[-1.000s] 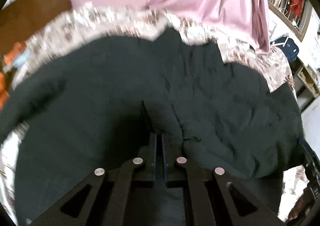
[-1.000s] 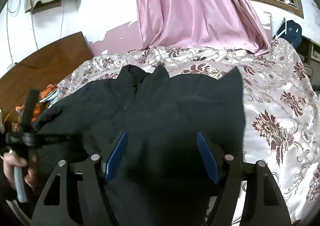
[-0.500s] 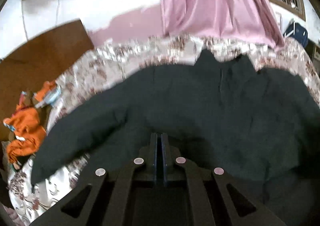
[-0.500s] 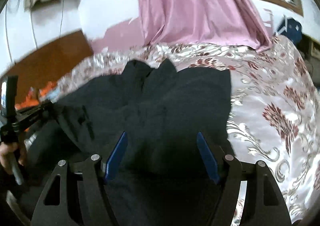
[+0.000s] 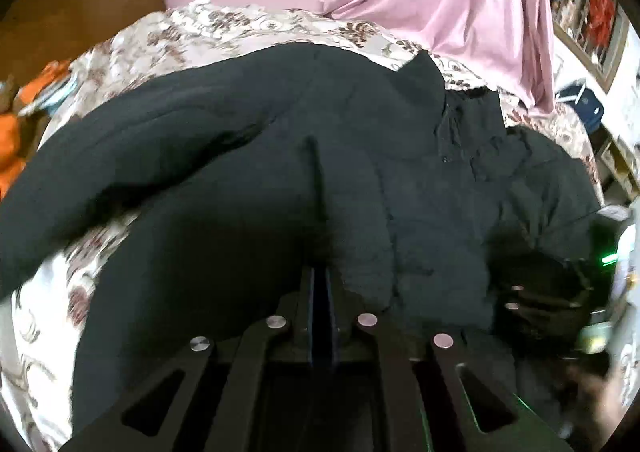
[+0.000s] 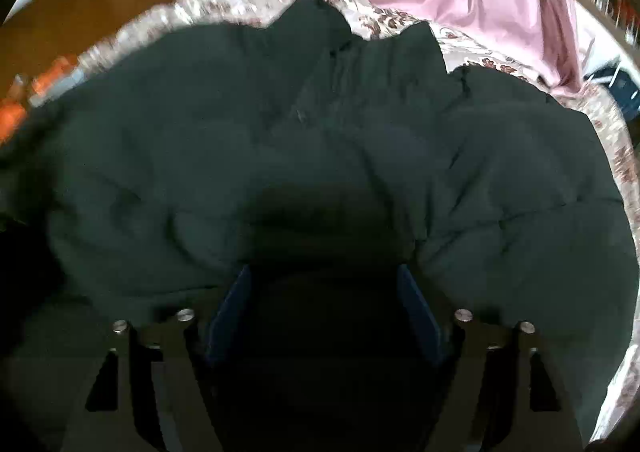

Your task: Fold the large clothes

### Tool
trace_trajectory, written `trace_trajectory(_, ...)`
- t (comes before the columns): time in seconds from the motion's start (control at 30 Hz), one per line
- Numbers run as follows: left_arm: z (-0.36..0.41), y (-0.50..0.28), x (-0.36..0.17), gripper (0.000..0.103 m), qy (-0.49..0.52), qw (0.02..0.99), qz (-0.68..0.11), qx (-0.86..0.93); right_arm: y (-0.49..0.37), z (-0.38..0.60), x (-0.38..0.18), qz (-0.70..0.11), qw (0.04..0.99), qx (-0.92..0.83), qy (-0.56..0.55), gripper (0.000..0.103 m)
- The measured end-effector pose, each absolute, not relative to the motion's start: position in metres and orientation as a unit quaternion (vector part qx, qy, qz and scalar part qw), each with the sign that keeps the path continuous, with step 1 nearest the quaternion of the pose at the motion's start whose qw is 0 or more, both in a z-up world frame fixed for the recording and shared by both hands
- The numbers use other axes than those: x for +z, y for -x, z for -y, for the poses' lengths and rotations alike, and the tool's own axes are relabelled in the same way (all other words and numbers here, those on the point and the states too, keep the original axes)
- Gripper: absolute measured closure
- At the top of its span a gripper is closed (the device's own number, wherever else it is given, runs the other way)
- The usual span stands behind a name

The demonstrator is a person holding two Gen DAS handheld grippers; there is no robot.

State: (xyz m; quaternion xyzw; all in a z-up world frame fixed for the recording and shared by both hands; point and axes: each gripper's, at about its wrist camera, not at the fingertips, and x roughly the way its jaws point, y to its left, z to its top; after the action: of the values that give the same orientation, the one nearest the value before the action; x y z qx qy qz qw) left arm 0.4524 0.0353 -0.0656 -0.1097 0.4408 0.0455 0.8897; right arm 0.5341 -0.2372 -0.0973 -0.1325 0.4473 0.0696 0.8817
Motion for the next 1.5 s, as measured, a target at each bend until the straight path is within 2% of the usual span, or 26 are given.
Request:
trace_trajectory(0.17,-0.066,-0.406,-0.058,0.091,0.17,0.892,-0.419,0.015,-0.52,0.206,-0.106,-0.425,0.876,0.037,0.225,0.029)
trace_trajectory(0.23,-0.081,-0.389,-0.055,0.071,0.201,0.893,-0.402,0.004,-0.512,0.209,-0.101,-0.424,0.879,0.043,0.213,0.028)
trace_trajectory(0.3,-0.098,-0.368,-0.052,0.033,0.24,0.896,-0.373,-0.026,-0.5,0.215,-0.09,-0.43,0.883,0.053,0.18,0.025)
trace_trajectory(0.33,-0.105,-0.36,-0.05,0.02,0.255,0.898,-0.357,-0.026,-0.491,0.218,-0.083,-0.43,0.886,0.061,0.162,0.023)
trace_trajectory(0.4,-0.122,-0.348,-0.043,0.01,0.274,0.9,-0.339,-0.005,-0.473,0.219,-0.071,-0.431,0.888,0.08,0.139,0.02)
trace_trajectory(0.67,-0.238,-0.321,-0.058,0.008,0.39,0.869,-0.295,0.07,-0.418,0.192,-0.046,-0.4,0.899,0.097,0.149,0.013)
trace_trajectory(0.9,-0.318,-0.319,-0.117,0.008,0.572,0.763,-0.289,0.081,-0.422,0.166,-0.03,-0.376,0.919,0.045,0.112,0.012)
trace_trajectory(1.1,-0.34,-0.323,-0.138,0.008,0.622,0.728,-0.279,0.072,-0.457,0.15,-0.029,-0.374,0.918,0.017,0.128,0.012)
trace_trajectory(1.23,-0.354,-0.318,-0.159,0.009,0.686,0.684,-0.235,0.081,-0.475,0.142,-0.044,-0.391,0.912,-0.013,0.124,0.012)
trace_trajectory(1.47,-0.367,-0.318,-0.165,0.016,0.723,0.653,-0.207,0.087,-0.479,0.127,-0.088,-0.426,0.893,-0.022,0.147,0.012)
trace_trajectory(1.5,-0.368,-0.319,-0.164,0.021,0.726,0.651,-0.203,0.087,-0.479,0.127,-0.09,-0.426,0.893,-0.021,0.148,0.012)
